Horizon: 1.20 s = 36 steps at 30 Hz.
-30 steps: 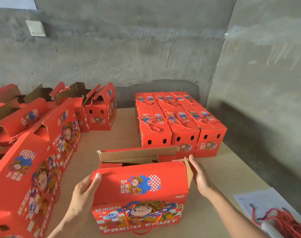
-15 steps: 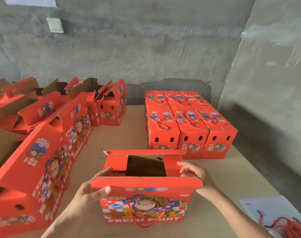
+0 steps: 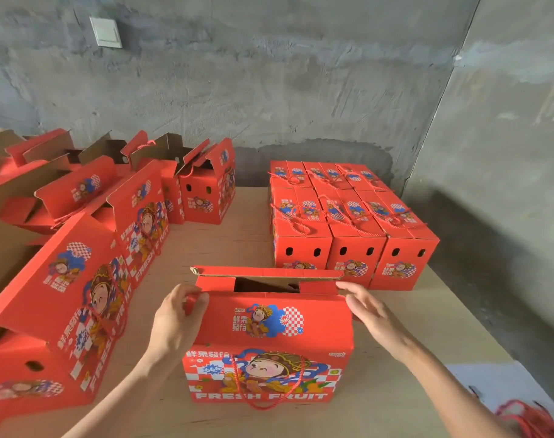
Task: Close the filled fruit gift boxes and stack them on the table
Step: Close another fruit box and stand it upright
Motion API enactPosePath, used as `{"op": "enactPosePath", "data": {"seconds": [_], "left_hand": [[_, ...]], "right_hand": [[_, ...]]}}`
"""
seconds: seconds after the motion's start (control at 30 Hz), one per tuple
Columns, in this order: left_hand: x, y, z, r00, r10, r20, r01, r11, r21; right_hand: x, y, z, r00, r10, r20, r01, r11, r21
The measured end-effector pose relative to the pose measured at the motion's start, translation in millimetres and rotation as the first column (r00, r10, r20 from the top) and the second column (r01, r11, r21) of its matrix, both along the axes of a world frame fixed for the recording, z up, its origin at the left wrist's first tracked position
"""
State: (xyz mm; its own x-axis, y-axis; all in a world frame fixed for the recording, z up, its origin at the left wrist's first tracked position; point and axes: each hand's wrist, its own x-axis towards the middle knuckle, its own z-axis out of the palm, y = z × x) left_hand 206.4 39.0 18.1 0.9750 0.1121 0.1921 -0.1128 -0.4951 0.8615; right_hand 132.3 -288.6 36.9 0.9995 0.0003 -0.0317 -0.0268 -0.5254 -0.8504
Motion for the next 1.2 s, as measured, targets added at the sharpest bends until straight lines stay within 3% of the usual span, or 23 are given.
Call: {"op": "enactPosePath", "data": {"seconds": [0.1,0.27,0.4,0.57,0.77,0.87,0.93,1.03,1.1,1.2], "left_hand": [[0.6,2.5,-3.0,0.997,0.035,0.062,-0.039,0.998,0.057],[-4.7,-0.7,-9.7,0.982,0.081,0.173,-0.104,0.986,0.133],[-5.9,-5.2,-14.6,0.969,0.087,0.232,-0.114,0.988,0.103],[-4.3,-2.0,-19.2,0.962,0.106,0.254,-0.17,0.953,0.249],[9.4,-3.6,-13.1,0.999,0.038,-0.01,-0.034,0.961,0.273],[5.6,-8.8,-7.1,0.999,0.049,0.018,-0.053,0.954,0.295],[2.2,-8.3,-5.8,0.983,-0.035,0.179,-0.04,0.916,0.398],[-1.1,-8.6,3.2,0.862,-0.339,0.377,0.038,0.785,0.619],[4.6,-16.8,10.6,0.838,-0.451,0.306,0.105,0.685,0.721],[20.7,-33.3,19.3,0.889,-0.452,0.076,0.241,0.602,0.762]], "right_hand": [[13.9,23.9,-7.7,0.977,-0.103,0.185,0.128,0.983,-0.129],[23.5,46.1,-28.7,0.859,-0.316,0.403,0.413,0.893,-0.18],[22.7,46.1,-29.7,0.836,-0.341,0.43,0.432,0.892,-0.134],[23.5,46.0,-29.6,0.833,-0.35,0.428,0.439,0.889,-0.128],[26.6,44.3,-28.7,0.866,-0.315,0.388,0.409,0.893,-0.189],[25.5,45.7,-31.4,0.845,-0.381,0.376,0.465,0.87,-0.163],[24.8,47.6,-30.9,0.835,-0.425,0.349,0.48,0.873,-0.083],[23.4,48.6,-26.9,0.875,-0.307,0.374,0.349,0.936,-0.046],[22.2,46.8,-26.9,0.892,-0.244,0.381,0.288,0.956,-0.063],[16.0,43.8,-27.2,0.894,-0.184,0.408,0.266,0.952,-0.154]]}}
